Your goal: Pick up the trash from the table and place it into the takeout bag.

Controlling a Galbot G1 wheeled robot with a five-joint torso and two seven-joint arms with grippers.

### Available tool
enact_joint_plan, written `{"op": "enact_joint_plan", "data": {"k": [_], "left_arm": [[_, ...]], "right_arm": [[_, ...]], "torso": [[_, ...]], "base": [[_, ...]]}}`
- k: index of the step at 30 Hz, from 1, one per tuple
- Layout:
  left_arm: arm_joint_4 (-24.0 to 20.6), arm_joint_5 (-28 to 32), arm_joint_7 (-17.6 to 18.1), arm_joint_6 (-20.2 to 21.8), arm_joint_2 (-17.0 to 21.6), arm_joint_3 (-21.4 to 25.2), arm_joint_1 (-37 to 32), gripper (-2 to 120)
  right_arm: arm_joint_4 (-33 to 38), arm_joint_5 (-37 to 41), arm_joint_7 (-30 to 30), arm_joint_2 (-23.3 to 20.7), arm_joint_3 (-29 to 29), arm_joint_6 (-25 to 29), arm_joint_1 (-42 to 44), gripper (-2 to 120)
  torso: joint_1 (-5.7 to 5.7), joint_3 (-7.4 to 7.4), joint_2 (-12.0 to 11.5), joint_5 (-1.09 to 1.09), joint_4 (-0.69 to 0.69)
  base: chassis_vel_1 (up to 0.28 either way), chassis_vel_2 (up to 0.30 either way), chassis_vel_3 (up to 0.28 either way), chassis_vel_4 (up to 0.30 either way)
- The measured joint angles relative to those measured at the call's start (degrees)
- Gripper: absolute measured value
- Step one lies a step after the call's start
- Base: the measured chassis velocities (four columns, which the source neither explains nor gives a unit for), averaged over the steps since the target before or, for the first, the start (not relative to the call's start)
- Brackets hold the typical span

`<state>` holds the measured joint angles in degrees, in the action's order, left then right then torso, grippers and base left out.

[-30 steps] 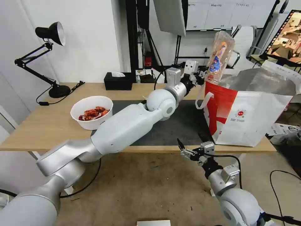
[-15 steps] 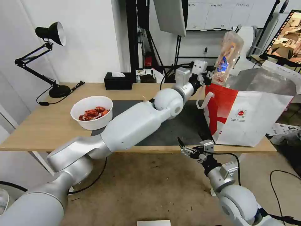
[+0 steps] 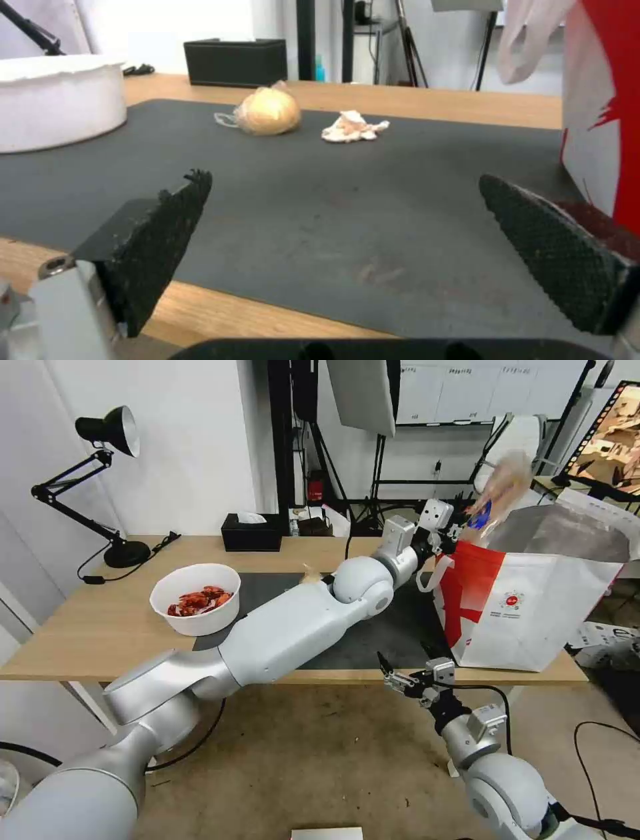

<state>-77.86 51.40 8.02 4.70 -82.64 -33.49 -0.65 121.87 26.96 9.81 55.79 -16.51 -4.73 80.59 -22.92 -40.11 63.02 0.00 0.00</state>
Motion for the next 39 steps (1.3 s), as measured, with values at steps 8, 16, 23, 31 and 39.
{"op": "enact_joint_plan", "data": {"k": [8,16,23,31,39], "left_arm": [[-7.4,3.9,3.1,0.1,4.7,1.7,-0.5,61],[-18.2,3.4,4.0,0.4,15.7,5.5,-8.0,89],[-28.3,-2.1,2.8,0.0,27.5,12.0,-19.6,100],[-38.5,-9.5,2.0,-1.2,38.2,33.8,-46.5,100],[-41.0,-17.9,3.0,-4.6,38.1,42.6,-61.3,100]], "right_arm": [[2.3,1.5,0.5,-1.0,-0.9,-0.3,2.1,100],[7.2,4.8,2.7,-5.9,-5.3,1.6,7.6,100],[9.5,5.4,4.5,-7.4,-7.7,3.7,10.7,100],[10.7,4.1,6.5,-9.8,-7.4,6.2,10.9,100],[13.2,0.0,6.2,-5.0,-16.4,14.1,21.9,100]], "torso": [[0.0,0.01,0.0,0.0,-0.01],[0.0,0.0,0.0,-0.02,0.0],[0.0,0.01,0.0,-0.02,0.02],[0.01,0.01,0.0,0.0,0.07],[0.01,0.02,0.0,-0.02,-0.11]], "base": [[0.0,0.0,0.0,0.0],[0.0,0.0,0.0,0.0],[0.0,0.0,0.0,0.0],[0.0,0.0,0.0,0.0],[0.0,0.0,0.0,0.0]]}}
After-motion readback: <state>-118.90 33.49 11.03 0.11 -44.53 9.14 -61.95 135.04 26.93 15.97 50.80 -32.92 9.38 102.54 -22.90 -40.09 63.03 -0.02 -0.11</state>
